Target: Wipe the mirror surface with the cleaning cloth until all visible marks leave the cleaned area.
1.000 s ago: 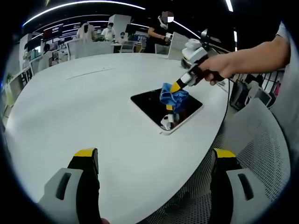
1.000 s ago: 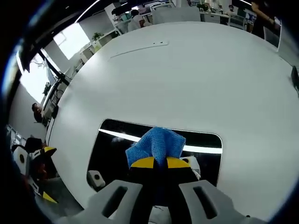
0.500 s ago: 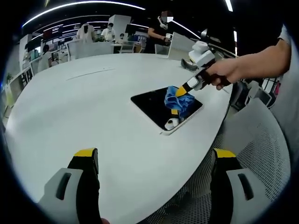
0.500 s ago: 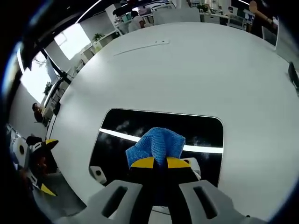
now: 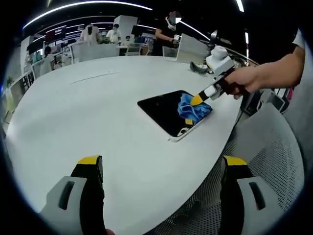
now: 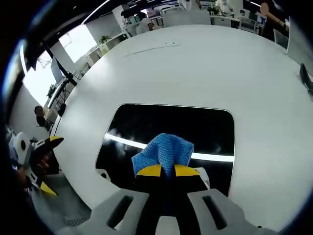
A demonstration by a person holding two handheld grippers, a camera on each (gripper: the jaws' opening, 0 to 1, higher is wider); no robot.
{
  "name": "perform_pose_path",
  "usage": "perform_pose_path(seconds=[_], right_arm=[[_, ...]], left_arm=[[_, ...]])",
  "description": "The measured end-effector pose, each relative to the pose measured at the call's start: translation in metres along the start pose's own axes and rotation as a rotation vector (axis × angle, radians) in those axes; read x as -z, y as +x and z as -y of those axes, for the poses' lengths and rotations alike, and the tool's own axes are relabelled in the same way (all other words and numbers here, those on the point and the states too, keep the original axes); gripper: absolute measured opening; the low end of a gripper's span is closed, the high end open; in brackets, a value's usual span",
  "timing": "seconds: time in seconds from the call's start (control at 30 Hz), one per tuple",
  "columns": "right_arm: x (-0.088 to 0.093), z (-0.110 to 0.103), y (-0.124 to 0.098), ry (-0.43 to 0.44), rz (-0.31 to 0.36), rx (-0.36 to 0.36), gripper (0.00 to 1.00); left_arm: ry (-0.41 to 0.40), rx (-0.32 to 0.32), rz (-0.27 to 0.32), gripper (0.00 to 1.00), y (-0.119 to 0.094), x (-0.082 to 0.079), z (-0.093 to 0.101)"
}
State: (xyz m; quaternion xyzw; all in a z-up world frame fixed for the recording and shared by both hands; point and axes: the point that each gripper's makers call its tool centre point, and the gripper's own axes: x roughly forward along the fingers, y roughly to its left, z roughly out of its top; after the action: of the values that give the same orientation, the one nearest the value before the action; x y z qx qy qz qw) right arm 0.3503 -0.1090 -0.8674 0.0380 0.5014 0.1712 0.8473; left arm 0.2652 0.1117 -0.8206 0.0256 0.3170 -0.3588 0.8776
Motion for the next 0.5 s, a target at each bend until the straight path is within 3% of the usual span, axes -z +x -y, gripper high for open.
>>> perform_pose_path(seconds=[0.5], right_arm=[[0.016, -0.004, -0.009, 0.024, 0.011, -0.023, 0.02]], left_arm=[[-0.001, -0.015, -0.008, 0.99, 0.000, 0.002, -0.003]])
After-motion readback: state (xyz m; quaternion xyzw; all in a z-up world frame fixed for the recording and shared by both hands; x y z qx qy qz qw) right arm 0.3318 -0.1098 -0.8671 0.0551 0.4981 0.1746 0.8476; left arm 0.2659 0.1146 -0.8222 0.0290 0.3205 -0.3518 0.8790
